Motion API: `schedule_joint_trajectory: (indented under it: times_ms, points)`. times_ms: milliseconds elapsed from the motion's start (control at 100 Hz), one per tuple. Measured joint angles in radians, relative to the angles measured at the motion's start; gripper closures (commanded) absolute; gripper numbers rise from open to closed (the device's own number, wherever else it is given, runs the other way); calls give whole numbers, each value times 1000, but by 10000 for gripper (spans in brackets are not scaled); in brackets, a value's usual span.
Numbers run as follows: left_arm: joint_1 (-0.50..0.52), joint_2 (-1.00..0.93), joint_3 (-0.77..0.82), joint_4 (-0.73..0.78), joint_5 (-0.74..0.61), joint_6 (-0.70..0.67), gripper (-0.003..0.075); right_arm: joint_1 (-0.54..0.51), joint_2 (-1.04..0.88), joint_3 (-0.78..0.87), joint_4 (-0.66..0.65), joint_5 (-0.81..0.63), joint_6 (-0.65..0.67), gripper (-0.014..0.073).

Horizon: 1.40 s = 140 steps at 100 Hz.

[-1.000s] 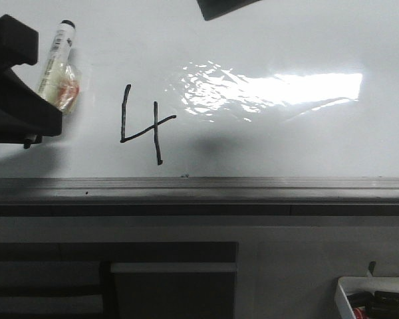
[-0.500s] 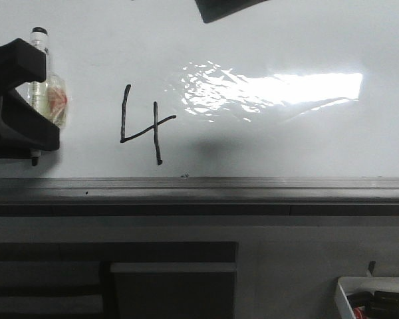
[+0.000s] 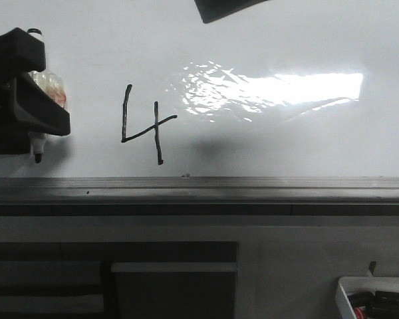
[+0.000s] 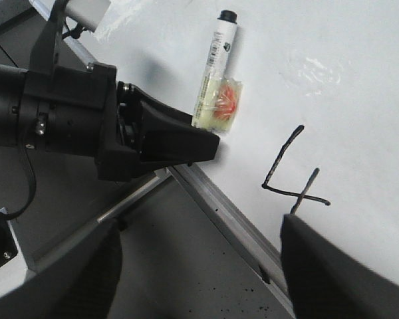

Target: Write number 4 on whiteboard

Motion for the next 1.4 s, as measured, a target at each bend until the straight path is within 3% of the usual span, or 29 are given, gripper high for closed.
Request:
schedule_joint_trajectory:
  times_ms: [90, 270, 350, 480, 810, 1030, 1400]
  points:
    - [0, -44, 0, 12, 24, 0, 361, 0, -4, 0, 0, 0, 0, 232]
    - [0, -197, 0, 105, 93, 0, 379, -1, -68, 28, 0, -23, 2, 666]
    - [0, -282, 2, 130, 114, 0, 456, -1, -117, 59, 0, -39, 2, 655]
    - [0, -426, 2, 181, 130, 2, 739, -1, -240, 136, -27, -95, 2, 655]
    - [-5, -758, 101, 430, 127, 3, 741, -1, -712, 500, -159, -287, 2, 655]
    - [-5, -839, 240, 535, 128, 3, 741, -1, -985, 750, -165, -307, 2, 655]
    - [-5, -839, 255, 548, 103, 4, 741, -1, -1087, 824, -165, -351, 2, 655]
